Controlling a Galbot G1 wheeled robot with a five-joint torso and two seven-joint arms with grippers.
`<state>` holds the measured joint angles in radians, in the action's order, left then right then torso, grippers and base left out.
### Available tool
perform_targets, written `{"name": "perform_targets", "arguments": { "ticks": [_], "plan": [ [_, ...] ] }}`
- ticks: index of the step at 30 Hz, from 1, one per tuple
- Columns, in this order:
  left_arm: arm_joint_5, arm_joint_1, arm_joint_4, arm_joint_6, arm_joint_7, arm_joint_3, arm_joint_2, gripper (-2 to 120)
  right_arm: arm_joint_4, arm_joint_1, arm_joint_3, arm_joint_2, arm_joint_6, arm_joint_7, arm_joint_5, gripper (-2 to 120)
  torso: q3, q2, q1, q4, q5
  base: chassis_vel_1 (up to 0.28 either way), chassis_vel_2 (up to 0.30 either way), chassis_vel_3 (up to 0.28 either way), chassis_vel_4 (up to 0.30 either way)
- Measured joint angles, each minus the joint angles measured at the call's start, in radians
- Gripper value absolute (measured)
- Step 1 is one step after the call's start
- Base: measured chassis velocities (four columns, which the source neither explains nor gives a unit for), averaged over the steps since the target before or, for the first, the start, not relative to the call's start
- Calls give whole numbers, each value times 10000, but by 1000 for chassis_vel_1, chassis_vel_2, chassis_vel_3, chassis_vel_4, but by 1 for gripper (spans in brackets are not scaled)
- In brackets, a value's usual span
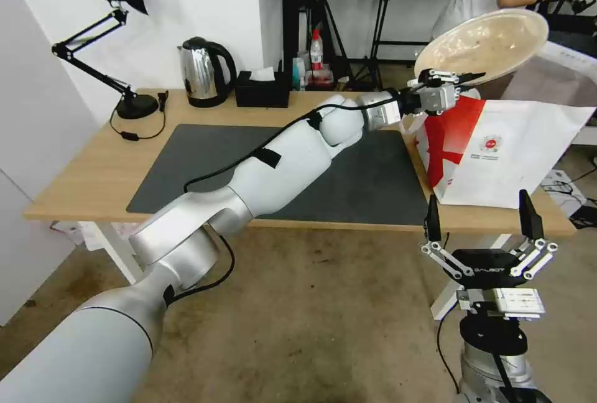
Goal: Pick up the trash from the table and place it into the takeout bag.
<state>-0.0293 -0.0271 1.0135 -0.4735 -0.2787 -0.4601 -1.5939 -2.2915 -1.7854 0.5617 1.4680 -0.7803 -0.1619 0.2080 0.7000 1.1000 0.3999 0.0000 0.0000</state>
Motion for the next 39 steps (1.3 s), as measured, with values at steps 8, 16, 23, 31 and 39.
{"name": "perform_targets", "arguments": {
  "ticks": [8, 16, 23, 31, 39],
  "plan": [
    [621, -413, -516, -509, -555, -481, 0, 0, -43, -19, -8, 25, -54, -2, -10, 100, 0, 0, 1, 0, -1, 0, 0, 0, 0],
    [1268, -759, -1052, -662, -1412, -939, 1, 0, -66, -41, -43, 151, -139, 6, -7, 100, 0, 0, 0, -1, 0, 0, 0, 0, 0],
    [1566, -1010, -1462, -741, -1731, -1238, 0, 0, -72, -34, -63, 241, -159, 30, 1, 100, 0, 0, 1, 0, 0, 0, 0, 0, 0],
    [1646, -1067, -1495, -815, -1848, -1302, 0, 0, -83, -39, -87, 287, -164, 48, 6, 100, 0, 0, 1, -1, 0, 0, 0, 0, 0],
    [1672, -1090, -1449, -818, -1855, -1303, -1, 0, -85, -37, -96, 290, -172, 57, 10, 100, 0, 0, 1, 0, 0, 0, 0, 0, 0]
  ]
}}
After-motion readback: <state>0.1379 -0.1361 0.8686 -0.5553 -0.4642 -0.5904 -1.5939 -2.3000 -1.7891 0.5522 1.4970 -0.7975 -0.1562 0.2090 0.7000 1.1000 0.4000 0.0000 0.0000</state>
